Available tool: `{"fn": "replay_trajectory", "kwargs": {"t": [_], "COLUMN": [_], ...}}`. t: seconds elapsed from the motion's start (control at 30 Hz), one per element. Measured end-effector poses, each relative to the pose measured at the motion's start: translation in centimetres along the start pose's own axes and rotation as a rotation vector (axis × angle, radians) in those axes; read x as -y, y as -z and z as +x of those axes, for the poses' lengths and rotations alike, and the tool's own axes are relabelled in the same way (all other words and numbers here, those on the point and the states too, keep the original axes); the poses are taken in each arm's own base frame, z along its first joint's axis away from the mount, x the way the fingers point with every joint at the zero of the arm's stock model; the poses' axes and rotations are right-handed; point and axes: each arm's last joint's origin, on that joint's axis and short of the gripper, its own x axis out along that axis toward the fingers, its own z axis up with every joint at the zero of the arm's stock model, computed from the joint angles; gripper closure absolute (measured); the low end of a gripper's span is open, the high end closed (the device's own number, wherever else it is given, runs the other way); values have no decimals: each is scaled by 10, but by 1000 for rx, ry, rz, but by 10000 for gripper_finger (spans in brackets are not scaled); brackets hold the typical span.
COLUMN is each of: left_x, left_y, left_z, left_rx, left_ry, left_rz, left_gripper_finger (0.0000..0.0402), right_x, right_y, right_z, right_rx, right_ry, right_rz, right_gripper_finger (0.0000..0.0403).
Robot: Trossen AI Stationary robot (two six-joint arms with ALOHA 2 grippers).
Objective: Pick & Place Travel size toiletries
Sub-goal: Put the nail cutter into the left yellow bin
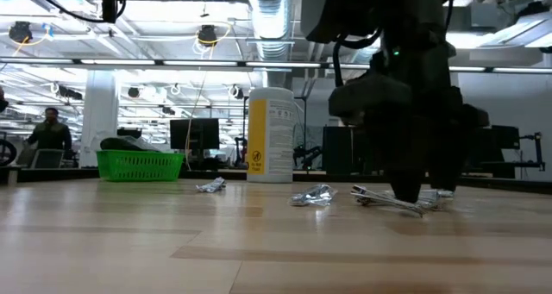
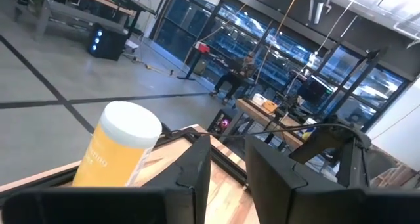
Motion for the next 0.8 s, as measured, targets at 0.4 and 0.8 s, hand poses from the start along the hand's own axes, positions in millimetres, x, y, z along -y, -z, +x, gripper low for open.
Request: {"fn": "replay_trajectory", "kwargs": {"t": [0.4, 0.8], "left_x": [1, 2], "left_y": [-1, -2], "left_z": [0, 0], "left_rx": [10, 18], "left_ry": [11, 27], "left_rz": [-2, -4], "left_gripper_finger": [313, 313], "right_x": [12, 18], "right_y": [0, 0], "right_z": [15, -5], "right_rx": [-56, -31], "right_ry": [-24, -54], "right_rz": [8, -37], "right_gripper_finger": [275, 356]}}
